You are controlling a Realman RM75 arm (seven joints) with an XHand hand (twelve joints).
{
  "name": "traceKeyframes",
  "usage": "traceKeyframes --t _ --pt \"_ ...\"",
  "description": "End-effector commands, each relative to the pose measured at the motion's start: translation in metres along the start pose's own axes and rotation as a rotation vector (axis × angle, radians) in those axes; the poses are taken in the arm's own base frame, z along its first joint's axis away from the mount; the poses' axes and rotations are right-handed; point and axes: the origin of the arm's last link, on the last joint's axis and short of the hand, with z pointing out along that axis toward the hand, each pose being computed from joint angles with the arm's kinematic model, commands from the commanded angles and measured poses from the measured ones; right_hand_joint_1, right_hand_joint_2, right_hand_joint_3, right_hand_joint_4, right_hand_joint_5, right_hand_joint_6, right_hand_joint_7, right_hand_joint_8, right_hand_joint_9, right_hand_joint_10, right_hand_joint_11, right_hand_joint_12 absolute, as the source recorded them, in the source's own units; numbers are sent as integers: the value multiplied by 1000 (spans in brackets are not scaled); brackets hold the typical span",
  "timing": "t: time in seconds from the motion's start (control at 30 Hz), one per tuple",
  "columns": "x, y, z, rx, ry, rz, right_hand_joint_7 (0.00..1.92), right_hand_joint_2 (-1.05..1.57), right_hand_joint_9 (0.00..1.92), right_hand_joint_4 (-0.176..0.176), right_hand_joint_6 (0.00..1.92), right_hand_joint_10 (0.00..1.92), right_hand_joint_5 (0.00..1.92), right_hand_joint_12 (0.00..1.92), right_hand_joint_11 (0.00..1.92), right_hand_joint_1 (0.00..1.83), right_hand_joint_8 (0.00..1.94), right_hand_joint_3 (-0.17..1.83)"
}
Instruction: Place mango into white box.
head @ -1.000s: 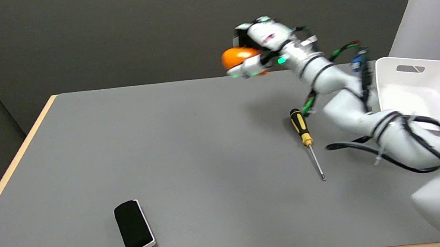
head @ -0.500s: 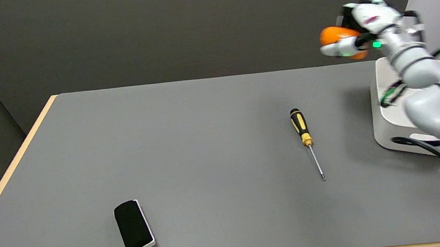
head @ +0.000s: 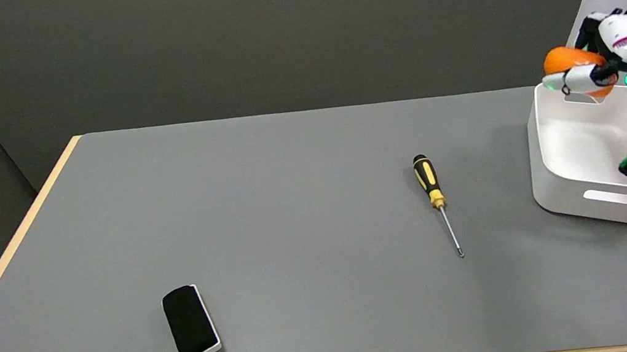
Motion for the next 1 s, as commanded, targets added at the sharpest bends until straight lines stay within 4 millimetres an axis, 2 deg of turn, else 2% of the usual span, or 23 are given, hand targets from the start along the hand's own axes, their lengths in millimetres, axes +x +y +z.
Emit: traceKeyframes --t 0.03,0.07,0.1,0.13,0.17,0.2,0.23,0.3,0.37,0.43,0.5,0.57,0.63,0.7,0.8,0.87,1.0 --pt "-65 15 -41 30 -181 -82 763 1177 746 -96 1553 1489 537 1921 160 1142 1576 280" --pt "-72 17 -42 22 -200 -68 757 1191 737 -99 1550 1483 531 1921 170 1139 1588 260" --pt "-79 19 -44 9 -219 -36 743 1162 745 -73 1380 1437 496 1921 154 1183 1566 286" --pt "-83 20 -45 3 -230 -8 726 1112 762 -34 1132 1373 448 1921 125 1250 1526 337" --pt "-89 22 -46 -13 -242 41 655 1007 700 -15 848 1266 364 1858 141 1207 1317 477" --pt "-92 23 -47 -22 -245 100 502 827 510 -37 556 1103 234 1695 236 972 848 752" --pt "-94 24 -47 -26 -245 133 390 708 377 -51 362 982 143 1575 289 815 537 925" --pt "-99 29 -49 -39 -223 260 270 675 265 -51 277 850 89 1427 222 742 423 931" --pt "-100 31 -51 -36 -184 354 65 630 50 -50 127 658 42 1134 88 621 244 958" --pt "-100 31 -53 -24 -132 433 21 641 10 -49 150 585 0 1098 28 627 215 942" --pt "-100 27 -55 -2 -83 498 22 547 5 -54 2 350 45 881 64 844 37 946" --pt "-93 18 -55 46 -11 548 1 609 0 -56 113 312 3 967 5 665 76 914" --pt "-84 9 -55 86 55 584 26 558 1 -68 56 279 50 837 26 843 12 943" --pt "-70 -6 -55 145 136 627 47 582 12 -72 65 257 70 824 22 863 -1 967" --pt "-46 -37 -57 265 255 734 44 616 -1 -59 234 423 45 969 -1 633 197 947" --pt "-29 -61 -60 350 317 805 56 643 0 -53 288 540 56 981 -1 609 268 938" --pt "-10 -89 -67 462 362 856 120 654 26 -51 357 678 79 1056 -1 534 364 975"
